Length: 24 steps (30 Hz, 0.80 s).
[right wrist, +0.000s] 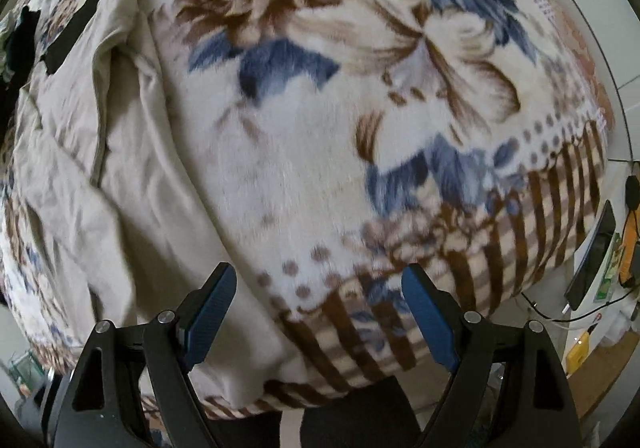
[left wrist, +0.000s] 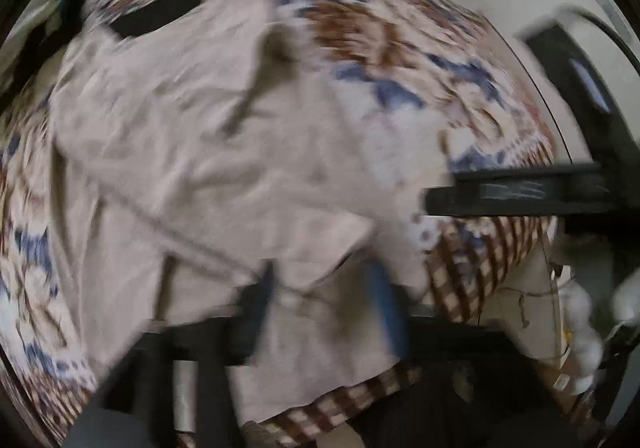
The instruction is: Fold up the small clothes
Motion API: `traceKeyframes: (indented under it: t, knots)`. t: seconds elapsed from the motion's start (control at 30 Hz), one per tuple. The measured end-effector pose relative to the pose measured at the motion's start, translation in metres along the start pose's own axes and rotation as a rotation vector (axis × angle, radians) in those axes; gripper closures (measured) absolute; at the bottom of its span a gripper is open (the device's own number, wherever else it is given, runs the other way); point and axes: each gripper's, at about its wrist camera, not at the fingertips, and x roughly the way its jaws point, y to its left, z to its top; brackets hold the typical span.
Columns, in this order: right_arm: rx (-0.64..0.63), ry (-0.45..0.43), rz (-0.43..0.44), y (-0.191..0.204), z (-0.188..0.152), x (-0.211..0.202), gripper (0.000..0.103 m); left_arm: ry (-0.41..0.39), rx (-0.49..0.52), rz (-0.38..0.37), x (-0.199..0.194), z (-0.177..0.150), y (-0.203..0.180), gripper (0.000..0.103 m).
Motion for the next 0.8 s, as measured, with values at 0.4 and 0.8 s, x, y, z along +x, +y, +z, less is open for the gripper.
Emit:
traceKeyframes:
  t: [0.4, 0.8]
  knots:
    - [-0.158, -0.078, 0.242, 0.02, -0.053, -0.038, 0.059, -0.034, -0.402, 0.293, -0.018, -0.047, 0.143, 0.028]
    - [-0.089, 0.132, 0.288, -0.064, -0.1, -0.001, 0.049, 0.034, -0.611, 0.166, -0.027, -0.15, 0.189, 0.028]
